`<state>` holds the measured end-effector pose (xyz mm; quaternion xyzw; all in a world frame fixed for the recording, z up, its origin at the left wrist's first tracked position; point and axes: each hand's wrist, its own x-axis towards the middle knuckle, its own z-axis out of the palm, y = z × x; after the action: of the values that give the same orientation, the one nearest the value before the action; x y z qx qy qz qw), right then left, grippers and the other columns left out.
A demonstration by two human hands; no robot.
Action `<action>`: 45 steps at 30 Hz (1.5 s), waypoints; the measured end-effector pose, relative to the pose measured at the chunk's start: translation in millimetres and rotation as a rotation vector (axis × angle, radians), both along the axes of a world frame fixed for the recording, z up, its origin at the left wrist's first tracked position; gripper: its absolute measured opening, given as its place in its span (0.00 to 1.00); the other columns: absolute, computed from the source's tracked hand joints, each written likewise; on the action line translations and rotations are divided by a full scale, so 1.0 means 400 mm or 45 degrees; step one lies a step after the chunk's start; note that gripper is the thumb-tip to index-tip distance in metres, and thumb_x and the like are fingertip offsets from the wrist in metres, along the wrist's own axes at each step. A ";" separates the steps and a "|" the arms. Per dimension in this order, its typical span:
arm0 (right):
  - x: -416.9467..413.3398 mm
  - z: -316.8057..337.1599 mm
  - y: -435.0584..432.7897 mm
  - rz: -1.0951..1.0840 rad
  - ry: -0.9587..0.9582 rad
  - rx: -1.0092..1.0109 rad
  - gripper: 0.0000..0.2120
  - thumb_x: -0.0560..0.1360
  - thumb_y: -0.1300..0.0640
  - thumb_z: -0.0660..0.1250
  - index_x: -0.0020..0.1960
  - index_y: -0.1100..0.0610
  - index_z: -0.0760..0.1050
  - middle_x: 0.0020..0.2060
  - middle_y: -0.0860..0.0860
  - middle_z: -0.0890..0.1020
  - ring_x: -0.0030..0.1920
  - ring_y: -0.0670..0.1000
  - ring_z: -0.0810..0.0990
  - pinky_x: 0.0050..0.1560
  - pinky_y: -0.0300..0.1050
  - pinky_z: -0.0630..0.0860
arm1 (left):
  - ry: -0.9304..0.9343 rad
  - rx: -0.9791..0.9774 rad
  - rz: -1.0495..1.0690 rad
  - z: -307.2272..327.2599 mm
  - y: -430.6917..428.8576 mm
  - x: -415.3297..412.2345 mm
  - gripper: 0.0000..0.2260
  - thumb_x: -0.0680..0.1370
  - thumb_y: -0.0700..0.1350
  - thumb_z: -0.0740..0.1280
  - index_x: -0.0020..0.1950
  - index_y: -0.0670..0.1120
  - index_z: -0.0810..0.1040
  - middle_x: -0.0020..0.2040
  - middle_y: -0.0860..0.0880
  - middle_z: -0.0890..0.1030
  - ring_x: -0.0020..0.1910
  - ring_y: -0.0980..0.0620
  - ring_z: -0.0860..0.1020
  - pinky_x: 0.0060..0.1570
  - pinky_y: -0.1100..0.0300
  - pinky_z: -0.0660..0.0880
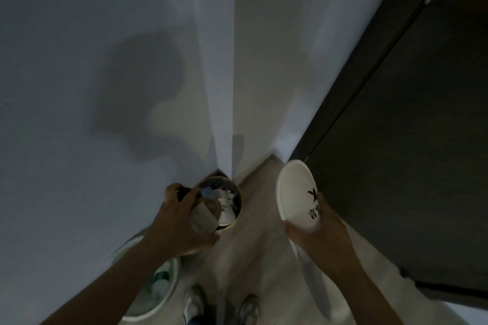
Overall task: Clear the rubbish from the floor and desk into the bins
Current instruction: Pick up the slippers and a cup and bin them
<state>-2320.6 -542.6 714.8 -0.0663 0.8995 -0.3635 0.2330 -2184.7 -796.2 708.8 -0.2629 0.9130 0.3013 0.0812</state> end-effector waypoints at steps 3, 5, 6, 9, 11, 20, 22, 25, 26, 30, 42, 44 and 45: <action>-0.017 -0.126 -0.022 0.000 -0.059 0.027 0.50 0.61 0.44 0.78 0.76 0.50 0.57 0.64 0.50 0.72 0.55 0.48 0.75 0.50 0.38 0.75 | -0.083 0.018 0.024 -0.157 -0.023 -0.019 0.54 0.50 0.72 0.64 0.72 0.48 0.65 0.67 0.46 0.55 0.60 0.42 0.71 0.60 0.51 0.74; -0.035 -0.215 -0.042 -0.005 -0.103 0.052 0.50 0.62 0.46 0.78 0.77 0.51 0.56 0.65 0.50 0.71 0.55 0.47 0.73 0.50 0.38 0.75 | -0.153 0.027 0.038 -0.258 -0.037 -0.042 0.54 0.50 0.72 0.64 0.73 0.49 0.64 0.67 0.47 0.54 0.61 0.43 0.70 0.60 0.52 0.74; -0.043 -0.263 -0.051 -0.012 -0.122 0.064 0.50 0.62 0.47 0.78 0.77 0.51 0.55 0.64 0.49 0.70 0.54 0.47 0.72 0.48 0.36 0.74 | -0.187 0.027 0.031 -0.310 -0.044 -0.054 0.54 0.50 0.73 0.63 0.73 0.50 0.64 0.67 0.47 0.54 0.62 0.43 0.70 0.60 0.52 0.74; -0.063 -0.409 -0.073 -0.022 -0.157 0.063 0.52 0.57 0.40 0.76 0.76 0.47 0.56 0.63 0.47 0.71 0.55 0.46 0.74 0.47 0.38 0.77 | -0.297 0.002 -0.032 -0.476 -0.068 -0.096 0.53 0.50 0.72 0.64 0.73 0.52 0.61 0.68 0.47 0.53 0.63 0.41 0.69 0.60 0.50 0.74; -0.071 -0.510 -0.085 -0.027 -0.160 0.074 0.52 0.57 0.39 0.75 0.76 0.48 0.56 0.62 0.48 0.71 0.56 0.48 0.75 0.49 0.43 0.80 | -0.370 0.021 -0.043 -0.592 -0.087 -0.120 0.54 0.50 0.71 0.65 0.73 0.52 0.60 0.69 0.46 0.52 0.64 0.39 0.67 0.61 0.48 0.73; -0.073 -0.851 -0.103 0.072 -0.244 0.158 0.54 0.57 0.38 0.74 0.76 0.50 0.55 0.63 0.49 0.70 0.57 0.50 0.74 0.48 0.45 0.81 | -0.423 0.030 -0.034 -0.987 -0.150 -0.215 0.50 0.54 0.70 0.71 0.71 0.53 0.60 0.67 0.47 0.53 0.69 0.40 0.62 0.65 0.49 0.68; -0.076 -0.895 -0.111 0.084 -0.223 0.207 0.52 0.60 0.42 0.76 0.77 0.51 0.54 0.64 0.49 0.69 0.59 0.50 0.74 0.51 0.45 0.81 | -0.415 0.028 -0.024 -1.046 -0.164 -0.249 0.48 0.58 0.68 0.73 0.72 0.54 0.60 0.71 0.45 0.53 0.71 0.40 0.58 0.68 0.48 0.65; -0.083 -0.955 -0.128 0.108 -0.243 0.251 0.54 0.57 0.36 0.72 0.76 0.51 0.55 0.64 0.50 0.71 0.59 0.50 0.75 0.50 0.46 0.82 | -0.421 0.040 -0.045 -1.119 -0.189 -0.299 0.51 0.54 0.73 0.72 0.73 0.60 0.59 0.76 0.47 0.49 0.76 0.40 0.46 0.72 0.43 0.57; -0.084 -0.973 -0.134 0.115 -0.255 0.260 0.54 0.55 0.33 0.71 0.76 0.50 0.56 0.64 0.50 0.71 0.59 0.50 0.75 0.50 0.46 0.82 | -0.433 0.054 -0.016 -1.145 -0.197 -0.310 0.54 0.52 0.75 0.71 0.74 0.61 0.55 0.78 0.47 0.45 0.76 0.40 0.42 0.72 0.42 0.53; -0.082 -1.020 -0.166 0.161 -0.258 0.275 0.52 0.60 0.39 0.75 0.76 0.51 0.55 0.65 0.49 0.69 0.59 0.49 0.73 0.47 0.40 0.80 | -0.347 0.052 0.087 -1.199 -0.219 -0.322 0.54 0.56 0.72 0.72 0.76 0.53 0.57 0.77 0.42 0.53 0.76 0.39 0.52 0.71 0.42 0.57; -0.147 -1.073 -0.448 0.272 -0.439 0.491 0.39 0.56 0.33 0.69 0.61 0.53 0.68 0.51 0.49 0.76 0.53 0.53 0.77 0.54 0.52 0.78 | -0.310 0.031 -0.145 -1.204 -0.316 -0.130 0.22 0.66 0.54 0.67 0.52 0.39 0.81 0.48 0.40 0.81 0.46 0.40 0.80 0.48 0.55 0.73; -0.160 -1.108 -0.524 0.333 -0.381 0.551 0.44 0.54 0.31 0.68 0.63 0.53 0.68 0.53 0.51 0.76 0.56 0.55 0.76 0.57 0.54 0.76 | -0.298 0.044 -0.189 -1.219 -0.328 -0.094 0.25 0.65 0.57 0.60 0.46 0.39 0.81 0.42 0.41 0.81 0.42 0.40 0.80 0.45 0.55 0.74; -0.167 -1.126 -0.562 0.367 -0.357 0.584 0.46 0.55 0.30 0.68 0.66 0.54 0.67 0.58 0.52 0.75 0.59 0.57 0.75 0.60 0.55 0.74 | -0.315 0.070 -0.196 -1.221 -0.330 -0.080 0.26 0.64 0.58 0.58 0.46 0.40 0.81 0.43 0.41 0.80 0.43 0.40 0.80 0.46 0.54 0.74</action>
<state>-2387.3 -767.4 264.4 -0.0879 0.8986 -0.1196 0.4129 -2216.6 -928.2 220.2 -0.2248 0.9049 0.2843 0.2230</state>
